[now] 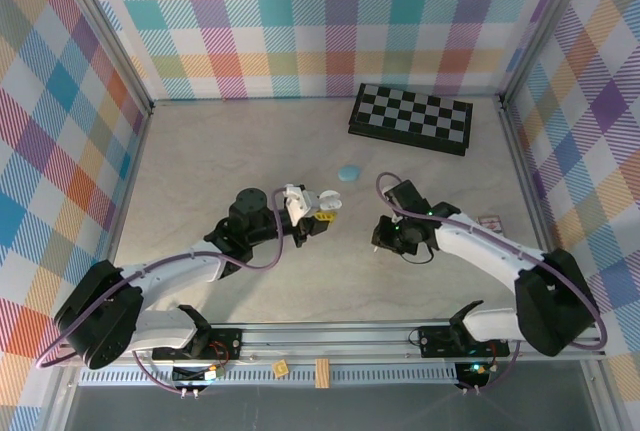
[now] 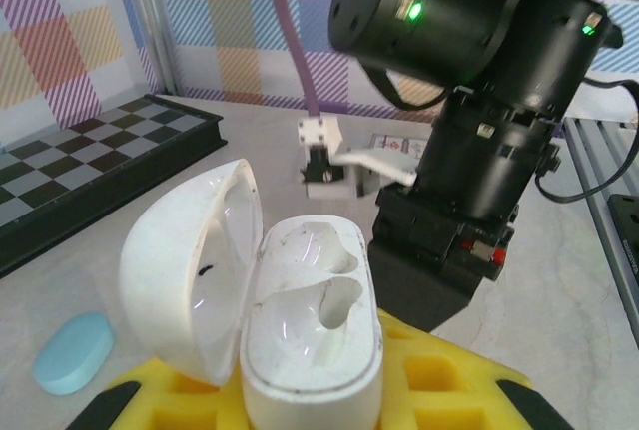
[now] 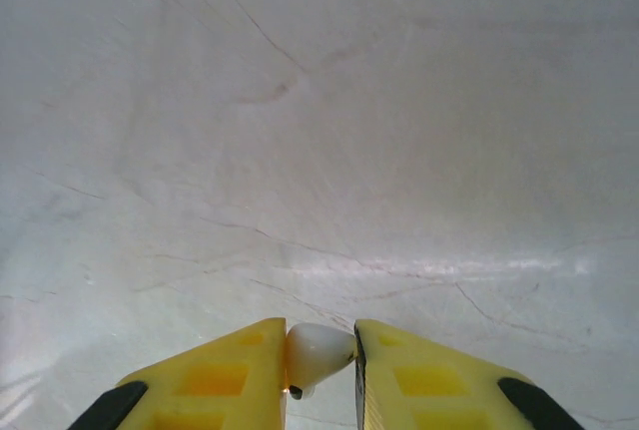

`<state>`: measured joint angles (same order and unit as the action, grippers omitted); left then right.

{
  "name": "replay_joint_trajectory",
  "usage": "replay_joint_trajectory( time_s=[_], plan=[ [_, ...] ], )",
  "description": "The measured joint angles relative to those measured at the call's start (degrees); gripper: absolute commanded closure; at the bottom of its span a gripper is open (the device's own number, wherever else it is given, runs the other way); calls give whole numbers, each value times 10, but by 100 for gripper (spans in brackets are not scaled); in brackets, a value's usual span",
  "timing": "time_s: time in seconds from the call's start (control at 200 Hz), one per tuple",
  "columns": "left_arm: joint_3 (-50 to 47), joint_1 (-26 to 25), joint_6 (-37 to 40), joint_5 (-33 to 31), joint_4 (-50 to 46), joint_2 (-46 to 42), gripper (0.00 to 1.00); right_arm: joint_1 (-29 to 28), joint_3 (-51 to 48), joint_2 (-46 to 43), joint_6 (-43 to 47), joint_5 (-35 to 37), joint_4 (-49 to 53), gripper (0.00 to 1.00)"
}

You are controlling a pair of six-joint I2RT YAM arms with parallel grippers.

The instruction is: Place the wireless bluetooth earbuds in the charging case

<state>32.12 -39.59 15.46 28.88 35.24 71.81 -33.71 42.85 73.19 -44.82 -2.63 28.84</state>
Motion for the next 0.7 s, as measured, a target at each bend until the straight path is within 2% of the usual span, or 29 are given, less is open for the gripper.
replay_joint_trajectory(
  time_s=[0.32,0.7],
  plan=[
    [22,-8,0,-28,32,66,83,0,37,-85,59,61,-5,76],
    [71,-43,0,-63,66,171,82,0,90,-104,85,61,-5,76]
  ],
)
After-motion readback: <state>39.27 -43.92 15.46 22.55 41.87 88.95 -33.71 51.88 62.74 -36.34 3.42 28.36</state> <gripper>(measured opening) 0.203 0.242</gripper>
